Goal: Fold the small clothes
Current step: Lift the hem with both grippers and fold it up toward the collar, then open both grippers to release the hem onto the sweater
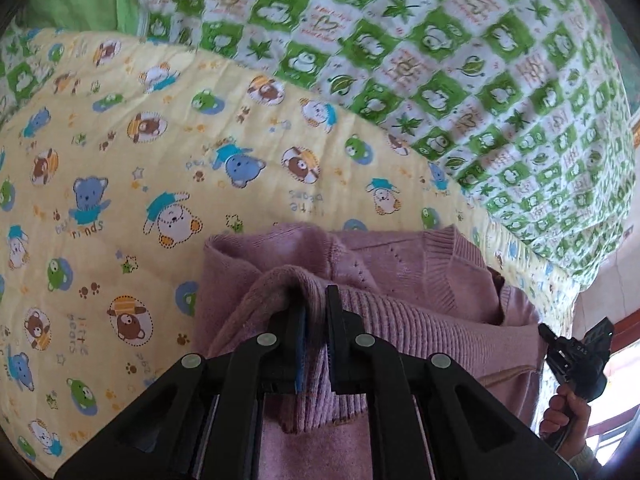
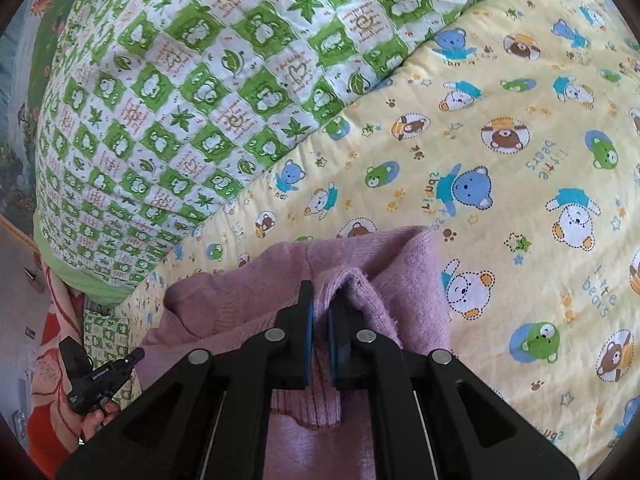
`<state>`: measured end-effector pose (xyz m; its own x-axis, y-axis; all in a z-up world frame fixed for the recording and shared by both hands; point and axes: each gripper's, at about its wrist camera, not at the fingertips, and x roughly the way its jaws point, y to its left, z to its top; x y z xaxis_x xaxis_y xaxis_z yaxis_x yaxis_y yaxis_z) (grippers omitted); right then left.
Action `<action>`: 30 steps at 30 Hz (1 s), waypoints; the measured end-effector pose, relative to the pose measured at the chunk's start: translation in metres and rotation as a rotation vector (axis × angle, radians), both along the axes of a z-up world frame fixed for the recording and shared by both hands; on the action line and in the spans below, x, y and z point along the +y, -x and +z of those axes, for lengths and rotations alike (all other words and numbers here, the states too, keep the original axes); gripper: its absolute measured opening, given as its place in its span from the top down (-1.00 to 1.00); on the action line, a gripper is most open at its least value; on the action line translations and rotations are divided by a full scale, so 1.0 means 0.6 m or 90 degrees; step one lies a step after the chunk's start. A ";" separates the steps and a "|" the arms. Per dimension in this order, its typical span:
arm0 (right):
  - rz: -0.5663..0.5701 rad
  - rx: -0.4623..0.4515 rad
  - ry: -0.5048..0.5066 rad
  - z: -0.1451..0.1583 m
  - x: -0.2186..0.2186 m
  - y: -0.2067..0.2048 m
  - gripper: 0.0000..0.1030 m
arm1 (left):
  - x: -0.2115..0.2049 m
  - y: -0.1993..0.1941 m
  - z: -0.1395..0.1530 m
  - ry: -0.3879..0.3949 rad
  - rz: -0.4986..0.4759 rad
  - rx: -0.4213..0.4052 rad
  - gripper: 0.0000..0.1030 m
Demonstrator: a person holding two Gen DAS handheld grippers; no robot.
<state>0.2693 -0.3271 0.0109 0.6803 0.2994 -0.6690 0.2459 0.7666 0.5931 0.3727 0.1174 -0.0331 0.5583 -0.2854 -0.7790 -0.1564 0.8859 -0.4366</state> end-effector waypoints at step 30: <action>0.247 0.032 0.184 0.004 0.203 0.042 -0.05 | -0.194 0.056 -0.015 -0.053 -0.205 0.034 0.06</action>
